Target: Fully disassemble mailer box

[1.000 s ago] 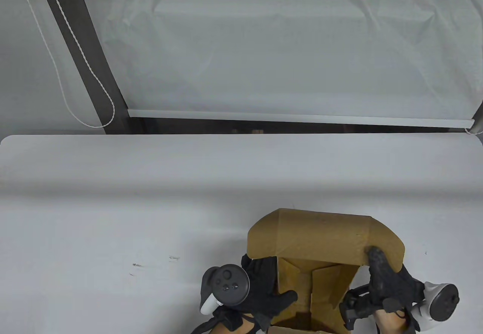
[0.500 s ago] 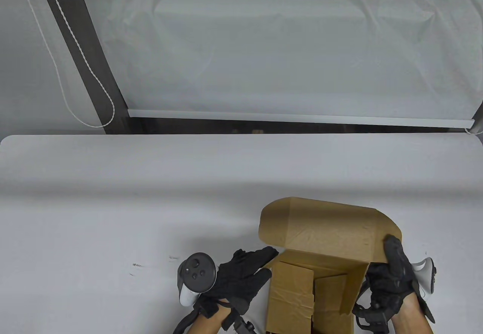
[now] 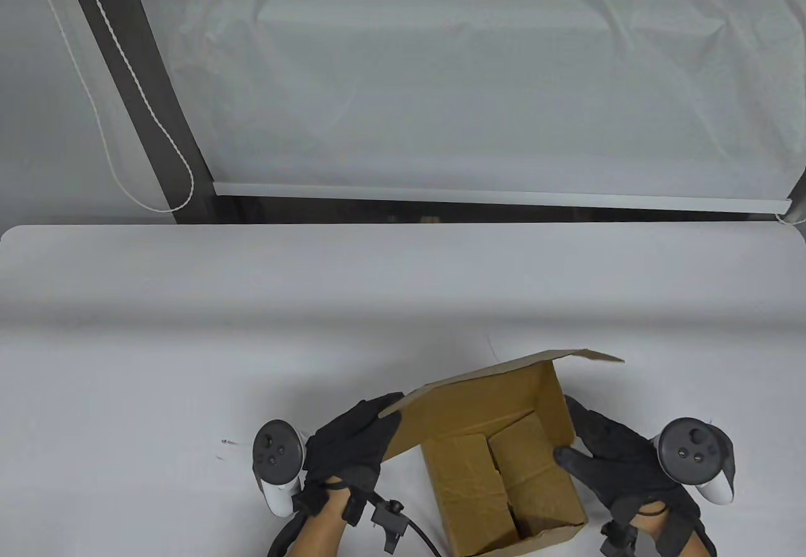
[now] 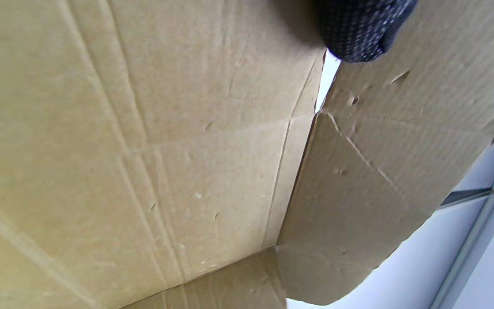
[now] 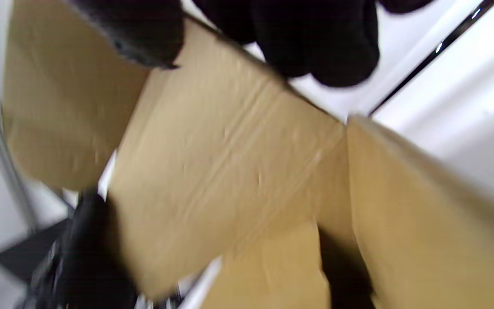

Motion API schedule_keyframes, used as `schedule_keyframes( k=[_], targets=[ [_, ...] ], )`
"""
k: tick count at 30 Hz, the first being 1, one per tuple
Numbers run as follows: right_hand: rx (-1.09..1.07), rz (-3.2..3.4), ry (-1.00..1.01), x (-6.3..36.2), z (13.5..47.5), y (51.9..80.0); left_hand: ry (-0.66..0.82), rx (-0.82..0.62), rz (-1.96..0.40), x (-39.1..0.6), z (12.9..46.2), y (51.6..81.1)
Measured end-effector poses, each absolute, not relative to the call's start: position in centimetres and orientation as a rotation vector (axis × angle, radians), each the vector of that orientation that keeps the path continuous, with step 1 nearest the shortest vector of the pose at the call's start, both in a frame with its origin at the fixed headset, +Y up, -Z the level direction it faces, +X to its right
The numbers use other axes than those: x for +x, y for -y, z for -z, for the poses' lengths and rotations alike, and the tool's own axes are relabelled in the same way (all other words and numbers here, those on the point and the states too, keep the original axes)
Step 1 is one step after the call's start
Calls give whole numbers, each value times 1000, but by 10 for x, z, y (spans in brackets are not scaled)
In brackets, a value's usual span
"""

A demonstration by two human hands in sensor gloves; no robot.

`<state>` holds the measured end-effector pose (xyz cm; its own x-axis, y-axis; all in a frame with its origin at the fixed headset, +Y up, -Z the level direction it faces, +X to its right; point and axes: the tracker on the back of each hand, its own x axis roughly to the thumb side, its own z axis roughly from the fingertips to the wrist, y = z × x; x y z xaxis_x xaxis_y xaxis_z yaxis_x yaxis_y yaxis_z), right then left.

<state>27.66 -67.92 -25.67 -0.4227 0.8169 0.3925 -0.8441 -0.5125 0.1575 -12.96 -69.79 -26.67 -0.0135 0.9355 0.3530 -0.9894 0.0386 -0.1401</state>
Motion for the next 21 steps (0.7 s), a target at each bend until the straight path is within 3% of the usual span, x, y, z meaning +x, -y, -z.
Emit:
schedule_keyframes(
  k=[4,15,21],
  targets=[
    [351,-1872,224,301,259,684,351,160,-1564,-142,271,705],
    [167,-1488,-10,310,278,734,250,-23,-1628,-143,289,737],
    [0,-1481,86,317,276,746,224,-119,-1670,-142,286,751]
  ],
)
